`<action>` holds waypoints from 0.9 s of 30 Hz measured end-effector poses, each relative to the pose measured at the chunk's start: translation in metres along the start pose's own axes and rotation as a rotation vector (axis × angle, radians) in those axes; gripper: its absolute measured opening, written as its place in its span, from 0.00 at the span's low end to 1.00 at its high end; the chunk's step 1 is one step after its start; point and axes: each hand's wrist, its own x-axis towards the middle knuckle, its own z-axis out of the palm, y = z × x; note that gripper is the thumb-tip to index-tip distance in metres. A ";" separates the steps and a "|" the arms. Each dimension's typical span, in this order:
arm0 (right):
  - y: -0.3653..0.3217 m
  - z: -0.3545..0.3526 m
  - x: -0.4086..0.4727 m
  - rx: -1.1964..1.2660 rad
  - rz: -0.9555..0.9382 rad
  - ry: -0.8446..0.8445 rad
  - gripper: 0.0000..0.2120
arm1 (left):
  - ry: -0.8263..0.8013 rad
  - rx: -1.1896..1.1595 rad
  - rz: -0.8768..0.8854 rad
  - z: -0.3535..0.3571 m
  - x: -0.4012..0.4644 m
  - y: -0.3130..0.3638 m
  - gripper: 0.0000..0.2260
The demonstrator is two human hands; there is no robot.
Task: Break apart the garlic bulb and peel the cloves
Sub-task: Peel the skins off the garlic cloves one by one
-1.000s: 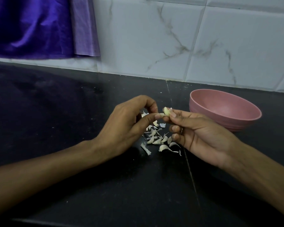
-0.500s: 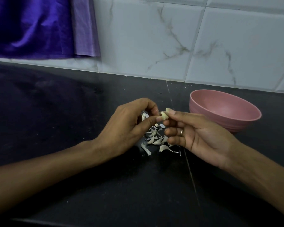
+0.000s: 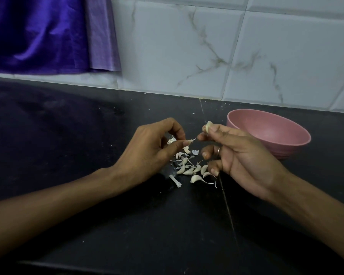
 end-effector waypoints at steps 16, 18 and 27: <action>-0.002 -0.008 0.000 -0.416 -0.295 0.077 0.07 | 0.053 0.180 0.079 -0.001 0.002 -0.015 0.06; -0.004 -0.007 -0.002 -0.446 -0.303 0.095 0.05 | 0.062 0.217 0.090 -0.001 0.002 -0.014 0.07; -0.022 -0.016 -0.028 -0.561 -0.412 0.180 0.05 | 0.071 0.236 0.159 -0.002 0.014 0.011 0.06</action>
